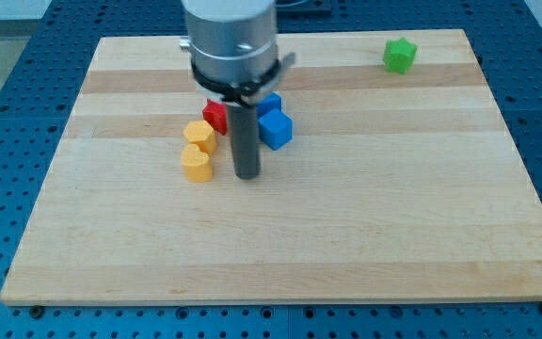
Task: Separate the yellow heart from yellow hexagon
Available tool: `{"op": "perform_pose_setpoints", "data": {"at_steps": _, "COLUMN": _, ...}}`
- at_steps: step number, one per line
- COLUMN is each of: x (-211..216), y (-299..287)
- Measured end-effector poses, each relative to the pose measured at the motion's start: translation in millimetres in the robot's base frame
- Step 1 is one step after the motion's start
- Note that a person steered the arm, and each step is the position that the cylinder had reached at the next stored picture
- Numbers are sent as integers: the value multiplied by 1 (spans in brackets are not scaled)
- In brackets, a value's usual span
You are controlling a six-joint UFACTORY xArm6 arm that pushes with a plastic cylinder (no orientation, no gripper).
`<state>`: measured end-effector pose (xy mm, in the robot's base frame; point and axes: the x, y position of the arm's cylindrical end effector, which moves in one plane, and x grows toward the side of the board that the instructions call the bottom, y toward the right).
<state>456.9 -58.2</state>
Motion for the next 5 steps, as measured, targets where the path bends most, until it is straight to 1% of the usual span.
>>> {"op": "perform_pose_setpoints", "data": {"at_steps": 2, "x": -9, "y": -29}}
{"op": "perform_pose_setpoints", "data": {"at_steps": 3, "x": -1, "y": -47}}
{"op": "perform_pose_setpoints", "data": {"at_steps": 4, "x": 38, "y": -61}}
{"op": "perform_pose_setpoints", "data": {"at_steps": 5, "x": 50, "y": -62}}
